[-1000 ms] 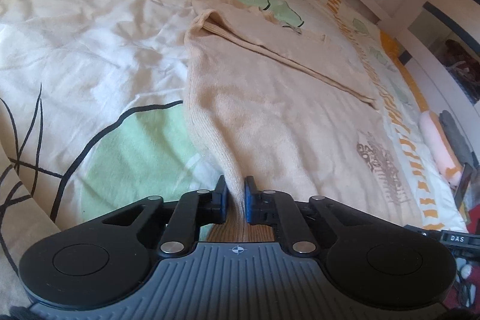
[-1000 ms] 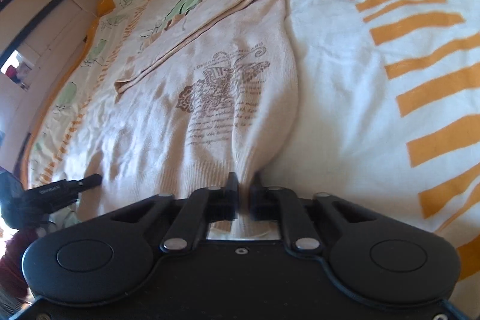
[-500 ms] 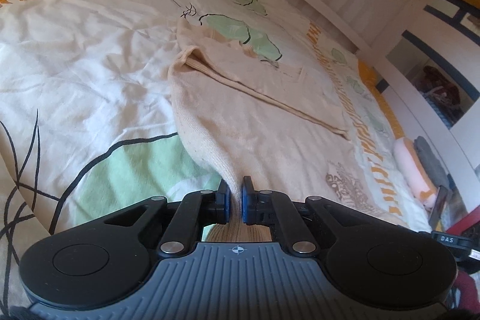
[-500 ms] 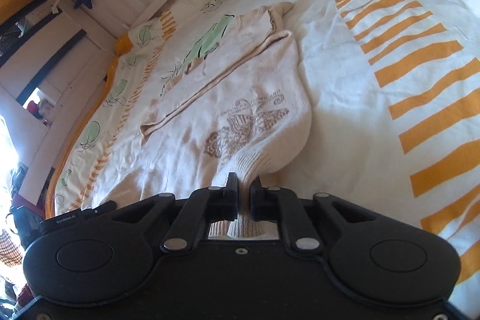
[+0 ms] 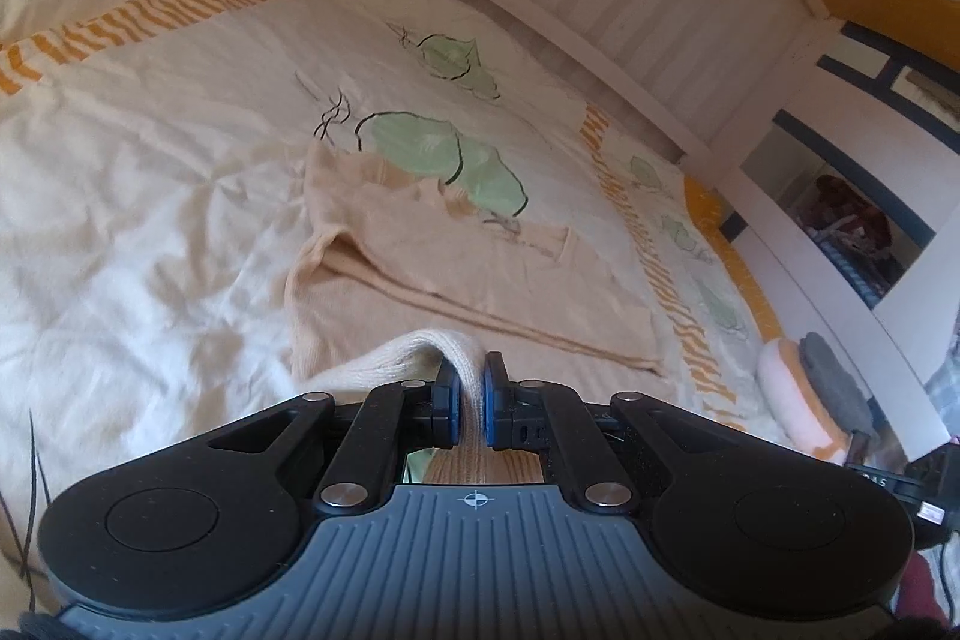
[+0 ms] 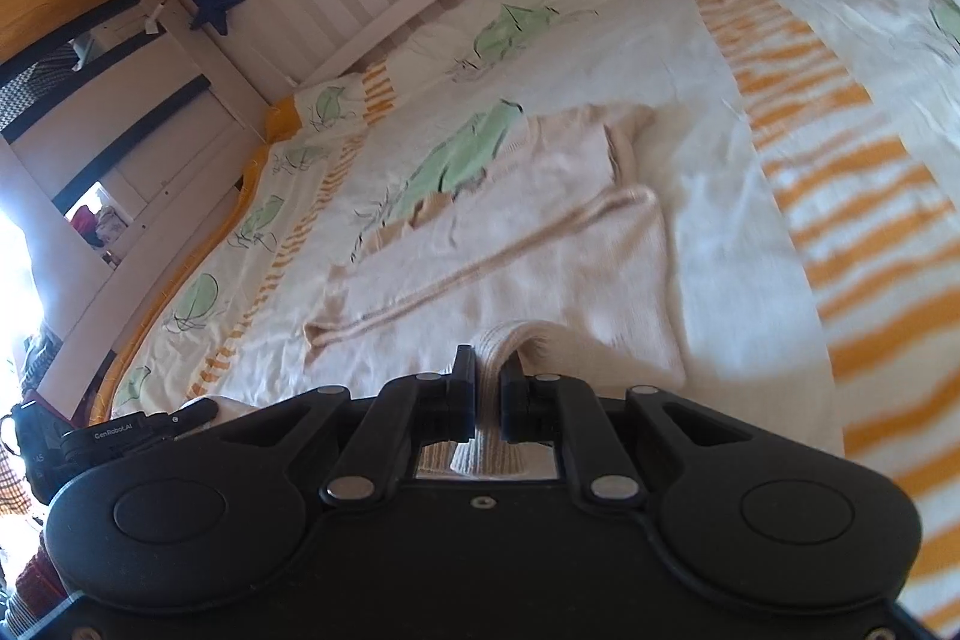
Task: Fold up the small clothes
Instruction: 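Grasp the ribbed hem with the right gripper while the left gripper grasps it too, then lift the hem with both grippers, fold it toward the collar, open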
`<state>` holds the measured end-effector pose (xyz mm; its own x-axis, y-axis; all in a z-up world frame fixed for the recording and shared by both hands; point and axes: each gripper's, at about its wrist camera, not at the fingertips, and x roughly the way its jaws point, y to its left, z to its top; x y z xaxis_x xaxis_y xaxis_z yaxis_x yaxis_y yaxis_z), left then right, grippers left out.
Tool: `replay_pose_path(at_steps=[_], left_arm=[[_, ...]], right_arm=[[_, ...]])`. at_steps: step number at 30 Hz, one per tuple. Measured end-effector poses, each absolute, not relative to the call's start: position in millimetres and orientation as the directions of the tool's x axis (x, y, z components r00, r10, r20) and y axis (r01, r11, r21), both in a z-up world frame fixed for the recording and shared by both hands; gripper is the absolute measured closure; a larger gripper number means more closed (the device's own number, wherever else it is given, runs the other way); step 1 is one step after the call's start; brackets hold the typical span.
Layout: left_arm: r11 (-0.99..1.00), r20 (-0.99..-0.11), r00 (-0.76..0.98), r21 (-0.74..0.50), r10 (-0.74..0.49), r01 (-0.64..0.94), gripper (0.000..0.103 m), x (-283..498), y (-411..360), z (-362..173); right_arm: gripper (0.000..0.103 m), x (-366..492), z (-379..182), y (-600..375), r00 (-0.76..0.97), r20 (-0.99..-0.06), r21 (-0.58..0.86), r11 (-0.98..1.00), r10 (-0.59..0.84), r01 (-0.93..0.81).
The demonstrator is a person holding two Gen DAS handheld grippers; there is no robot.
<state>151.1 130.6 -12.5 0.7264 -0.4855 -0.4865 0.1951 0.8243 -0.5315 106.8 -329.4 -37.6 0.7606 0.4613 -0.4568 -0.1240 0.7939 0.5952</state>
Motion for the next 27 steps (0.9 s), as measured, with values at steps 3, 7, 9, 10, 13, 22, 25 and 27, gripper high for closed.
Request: replay_pose_path(at_steps=[3,7,9,10,13,22,25,27], left_arm=[[0.818,-0.453,0.748,-0.538,-0.486,0.205,0.096,177.6,132.6,-0.9],[0.821,-0.425,0.772,-0.531,-0.473,0.210,0.096,221.1,132.6,8.2],[0.822,-0.423,0.777,-0.532,-0.467,0.204,0.096,244.4,130.7,7.2],[0.819,-0.423,0.777,-0.539,-0.467,0.199,0.096,255.8,129.8,5.1],[0.813,-0.441,0.772,-0.559,-0.458,0.163,0.096,289.7,128.8,-7.3],[0.847,-0.545,0.742,-0.529,-0.390,0.055,0.096,350.3,124.2,-53.5],[0.843,-0.567,0.733,-0.538,-0.376,0.016,0.096,362.4,127.3,-67.0],[0.835,-0.573,0.731,-0.550,-0.371,-0.007,0.096,368.4,130.3,-74.4]], right_arm=[[0.088,136.9,-28.2,-331.6,0.778,-0.427,0.592,0.793,0.460,-0.144],[0.088,183.8,-20.6,-332.6,0.807,-0.396,0.575,0.803,0.438,-0.153],[0.088,208.7,-21.4,-333.0,0.816,-0.389,0.572,0.806,0.428,-0.150],[0.088,221.9,-23.1,-332.8,0.818,-0.388,0.577,0.804,0.425,-0.145],[0.088,260.4,-31.7,-329.0,0.814,-0.410,0.565,0.815,0.413,-0.129],[0.088,337.2,-74.9,-315.9,0.759,-0.541,0.503,0.863,0.362,-0.053],[0.087,345.2,-85.6,-312.0,0.743,-0.572,0.479,0.877,0.348,-0.042],[0.087,349.4,-90.6,-311.5,0.736,-0.584,0.471,0.882,0.342,-0.037]])
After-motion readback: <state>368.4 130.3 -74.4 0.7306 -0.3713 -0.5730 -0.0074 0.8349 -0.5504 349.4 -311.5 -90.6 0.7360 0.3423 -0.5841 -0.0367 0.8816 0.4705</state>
